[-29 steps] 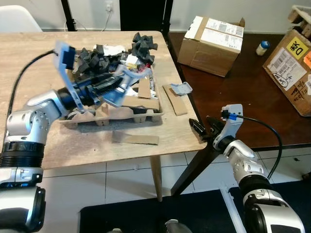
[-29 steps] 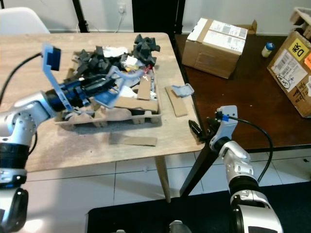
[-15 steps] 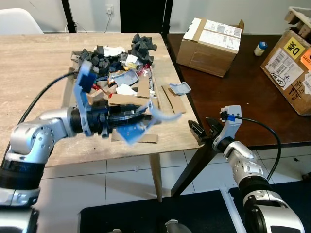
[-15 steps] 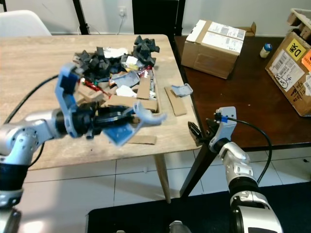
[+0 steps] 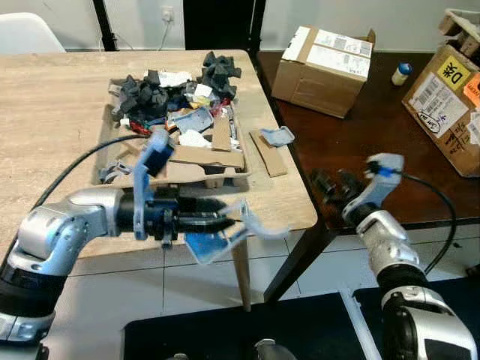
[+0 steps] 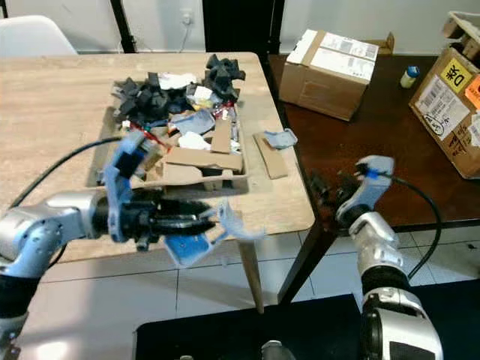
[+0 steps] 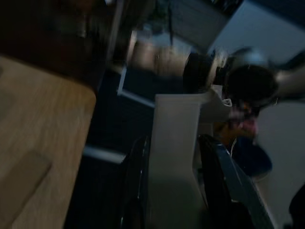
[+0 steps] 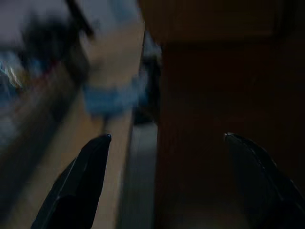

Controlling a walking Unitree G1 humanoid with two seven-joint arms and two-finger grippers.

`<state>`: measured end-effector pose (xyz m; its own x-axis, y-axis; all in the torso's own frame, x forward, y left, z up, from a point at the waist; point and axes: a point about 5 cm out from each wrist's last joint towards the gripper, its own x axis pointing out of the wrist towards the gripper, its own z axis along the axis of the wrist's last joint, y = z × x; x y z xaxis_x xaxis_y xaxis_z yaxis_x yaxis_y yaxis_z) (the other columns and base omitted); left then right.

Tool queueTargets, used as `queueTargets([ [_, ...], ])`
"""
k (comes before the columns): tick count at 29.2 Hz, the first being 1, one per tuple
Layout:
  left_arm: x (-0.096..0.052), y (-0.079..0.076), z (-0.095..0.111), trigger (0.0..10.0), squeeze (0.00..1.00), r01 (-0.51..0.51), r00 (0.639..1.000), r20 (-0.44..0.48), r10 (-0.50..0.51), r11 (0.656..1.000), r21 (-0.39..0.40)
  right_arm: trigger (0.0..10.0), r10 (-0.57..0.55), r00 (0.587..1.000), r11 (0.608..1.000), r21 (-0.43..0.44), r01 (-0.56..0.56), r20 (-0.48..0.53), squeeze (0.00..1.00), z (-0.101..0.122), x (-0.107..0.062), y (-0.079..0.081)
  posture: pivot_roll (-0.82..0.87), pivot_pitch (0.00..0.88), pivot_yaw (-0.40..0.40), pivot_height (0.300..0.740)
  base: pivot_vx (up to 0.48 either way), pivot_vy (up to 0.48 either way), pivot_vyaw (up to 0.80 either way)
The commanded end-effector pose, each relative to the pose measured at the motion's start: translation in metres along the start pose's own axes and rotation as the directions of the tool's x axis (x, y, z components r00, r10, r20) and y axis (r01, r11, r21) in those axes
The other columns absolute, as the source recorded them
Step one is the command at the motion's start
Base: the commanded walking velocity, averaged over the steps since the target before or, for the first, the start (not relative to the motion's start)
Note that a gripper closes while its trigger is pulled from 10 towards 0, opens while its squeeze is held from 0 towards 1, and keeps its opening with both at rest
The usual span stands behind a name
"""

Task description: Picking trash to rubbish bin

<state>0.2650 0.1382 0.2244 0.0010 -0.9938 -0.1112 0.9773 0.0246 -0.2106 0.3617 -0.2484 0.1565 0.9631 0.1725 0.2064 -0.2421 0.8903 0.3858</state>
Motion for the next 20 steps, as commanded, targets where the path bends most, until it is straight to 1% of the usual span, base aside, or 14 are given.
queueTargets([
  [1, 0.000, -0.003, -0.005, 0.0, 0.00, 0.006, 0.999, -0.054, -0.006, 1.000, 0.007, 10.0, 0.017, 0.997, 0.998, 0.058, -0.021, 0.069, 0.00, 0.012, 0.001, 0.000, 0.08, 0.182, -0.045, 0.740, 0.000, 0.000, 0.00],
  [2, 0.000, -0.003, -0.005, 0.0, 0.00, 0.006, 0.999, -0.054, -0.006, 1.000, 0.007, 10.0, 0.017, 0.997, 0.998, 0.058, -0.021, 0.069, 0.00, 0.012, 0.001, 0.000, 0.08, 0.182, -0.045, 0.740, 0.000, 0.000, 0.00],
  [3, 0.000, -0.004, -0.010, 0.0, 0.00, 0.000, 0.996, -0.085, 0.001, 1.000, 0.000, 10.0, 0.137, 0.977, 0.975, 0.152, -0.162, 0.161, 0.00, 0.031, 0.003, 0.008, 0.08, 0.186, -0.044, 0.740, 0.000, 0.000, 0.00],
  [5, -0.001, -0.004, -0.013, 0.0, 0.00, -0.006, 0.994, -0.110, 0.006, 1.000, -0.002, 10.0, 0.295, 0.925, 0.916, 0.205, -0.346, 0.240, 0.00, 0.049, 0.000, 0.020, 0.08, 0.186, -0.043, 0.740, 0.000, 0.000, 0.00],
  [7, -0.001, -0.004, -0.014, 0.0, 0.00, -0.009, 0.993, -0.120, 0.009, 1.000, -0.006, 10.0, 0.380, 0.886, 0.879, 0.195, -0.436, 0.267, 0.00, 0.060, -0.003, 0.028, 0.08, 0.187, -0.042, 0.740, 0.000, 0.000, 0.00],
  [8, -0.001, -0.004, -0.014, 0.0, 0.00, -0.009, 0.993, -0.120, 0.009, 1.000, -0.006, 10.0, 0.380, 0.886, 0.879, 0.195, -0.436, 0.267, 0.00, 0.060, -0.003, 0.028, 0.08, 0.187, -0.042, 0.740, 0.000, 0.000, 0.00],
  [10, -0.002, -0.003, -0.015, 0.0, 0.00, -0.017, 0.992, -0.126, 0.016, 1.000, -0.010, 10.0, 0.427, 0.861, 0.855, 0.186, -0.484, 0.277, 0.00, 0.066, -0.005, 0.032, 0.08, 0.188, -0.041, 0.740, 0.000, 0.000, 0.00],
  [12, -0.001, -0.004, -0.019, 0.0, 0.00, -0.015, 0.990, -0.141, 0.012, 1.000, -0.020, 10.0, 0.516, 0.815, 0.808, 0.166, -0.565, 0.265, 0.00, 0.070, -0.010, 0.041, 0.08, 0.188, -0.042, 0.740, 0.000, 0.000, 0.00],
  [15, -0.001, -0.005, -0.020, 0.0, 0.00, -0.009, 0.989, -0.149, 0.006, 1.000, -0.022, 10.0, 0.537, 0.802, 0.793, 0.168, -0.585, 0.260, 0.00, 0.071, -0.012, 0.044, 0.08, 0.190, -0.042, 0.740, 0.000, 0.000, 0.00],
  [16, -0.001, -0.005, -0.022, 0.0, 0.00, -0.009, 0.987, -0.162, 0.005, 1.000, -0.022, 10.0, 0.582, 0.776, 0.763, 0.168, -0.624, 0.242, 0.00, 0.069, -0.015, 0.050, 0.08, 0.190, -0.042, 0.740, 0.000, 0.000, 0.00],
  [17, -0.001, -0.004, -0.025, 0.0, 0.00, -0.025, 0.983, -0.184, 0.022, 1.000, -0.013, 10.0, 0.652, 0.733, 0.714, 0.166, -0.680, 0.194, 0.00, 0.066, -0.021, 0.058, 0.08, 0.192, -0.042, 0.740, 0.000, 0.000, 0.00],
  [18, -0.001, -0.004, -0.025, 0.0, 0.00, -0.025, 0.983, -0.184, 0.022, 1.000, -0.013, 10.0, 0.652, 0.733, 0.714, 0.166, -0.680, 0.194, 0.00, 0.066, -0.021, 0.058, 0.08, 0.192, -0.042, 0.740, 0.000, 0.000, 0.00],
  [19, -0.001, -0.002, -0.028, 0.0, 0.00, -0.036, 0.979, -0.202, 0.034, 0.999, -0.007, 10.0, 0.724, 0.681, 0.665, 0.154, -0.731, 0.108, 0.00, 0.059, -0.028, 0.067, 0.08, 0.194, -0.042, 0.740, 0.000, 0.000, 0.00],
  [20, -0.001, -0.002, -0.028, 0.0, 0.00, -0.036, 0.979, -0.202, 0.034, 0.999, -0.007, 10.0, 0.724, 0.681, 0.665, 0.154, -0.731, 0.108, 0.00, 0.059, -0.028, 0.067, 0.08, 0.194, -0.042, 0.740, 0.000, 0.000, 0.00],
])
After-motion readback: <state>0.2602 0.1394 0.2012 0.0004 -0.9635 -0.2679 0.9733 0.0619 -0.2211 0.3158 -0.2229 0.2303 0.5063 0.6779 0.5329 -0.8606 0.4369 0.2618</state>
